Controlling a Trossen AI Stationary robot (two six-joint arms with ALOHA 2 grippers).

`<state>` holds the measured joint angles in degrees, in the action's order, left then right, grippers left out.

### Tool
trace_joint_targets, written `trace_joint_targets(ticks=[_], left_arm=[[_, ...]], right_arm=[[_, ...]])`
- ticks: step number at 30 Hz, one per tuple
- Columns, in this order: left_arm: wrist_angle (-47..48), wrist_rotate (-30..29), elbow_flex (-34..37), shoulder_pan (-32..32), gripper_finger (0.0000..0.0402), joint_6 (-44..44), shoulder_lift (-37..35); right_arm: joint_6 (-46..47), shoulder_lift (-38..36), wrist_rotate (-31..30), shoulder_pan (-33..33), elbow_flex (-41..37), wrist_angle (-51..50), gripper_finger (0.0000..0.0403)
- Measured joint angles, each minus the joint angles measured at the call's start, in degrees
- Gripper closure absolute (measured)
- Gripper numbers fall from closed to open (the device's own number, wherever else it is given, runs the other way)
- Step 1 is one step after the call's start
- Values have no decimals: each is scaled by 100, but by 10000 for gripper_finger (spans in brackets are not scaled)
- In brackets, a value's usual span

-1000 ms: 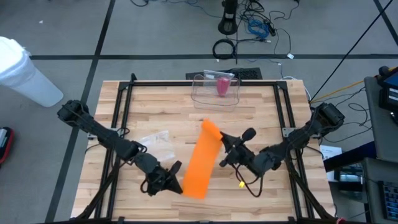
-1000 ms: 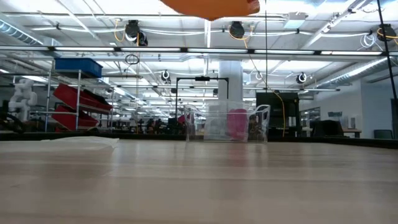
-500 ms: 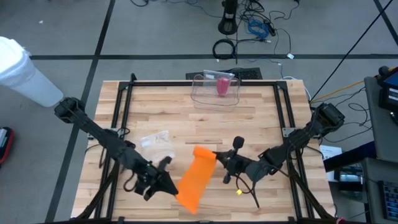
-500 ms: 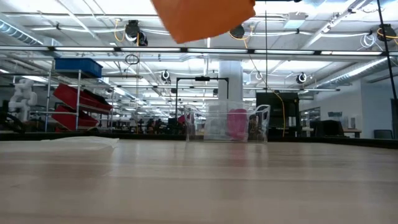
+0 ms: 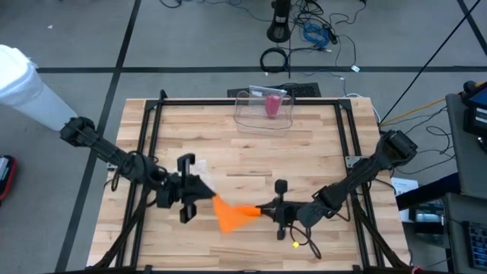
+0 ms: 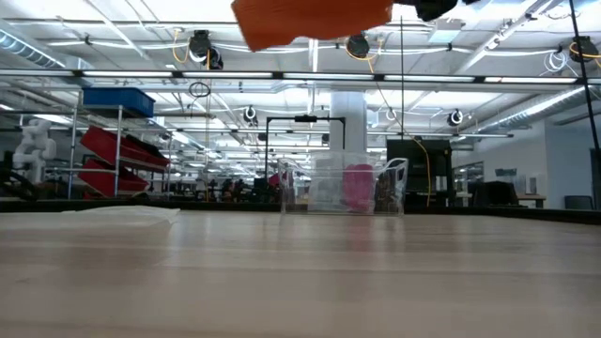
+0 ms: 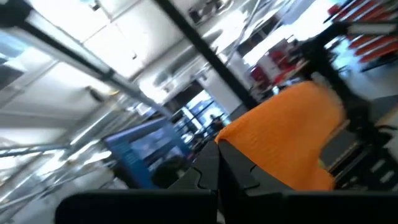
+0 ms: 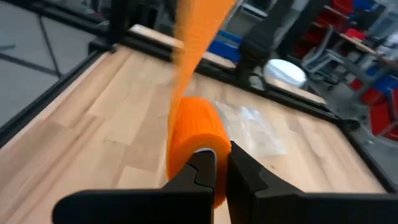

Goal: Roll bandage
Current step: Roll the orange bandage

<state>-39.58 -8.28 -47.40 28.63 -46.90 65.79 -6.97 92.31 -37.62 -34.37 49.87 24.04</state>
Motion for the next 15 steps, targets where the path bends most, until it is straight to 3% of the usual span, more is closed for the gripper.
trace_joint_targets(ticks=[4,9,15], left_arm=[[-19,-81,0,-216,402,7,-19],[-19,-491,0,-250,402,3,-115],[-30,-839,0,-267,402,-34,-481]], right_arm=[[-192,333,53,20,0,308,399],[-402,398,-463,-70,0,537,399],[-609,377,-427,-261,0,640,399]])
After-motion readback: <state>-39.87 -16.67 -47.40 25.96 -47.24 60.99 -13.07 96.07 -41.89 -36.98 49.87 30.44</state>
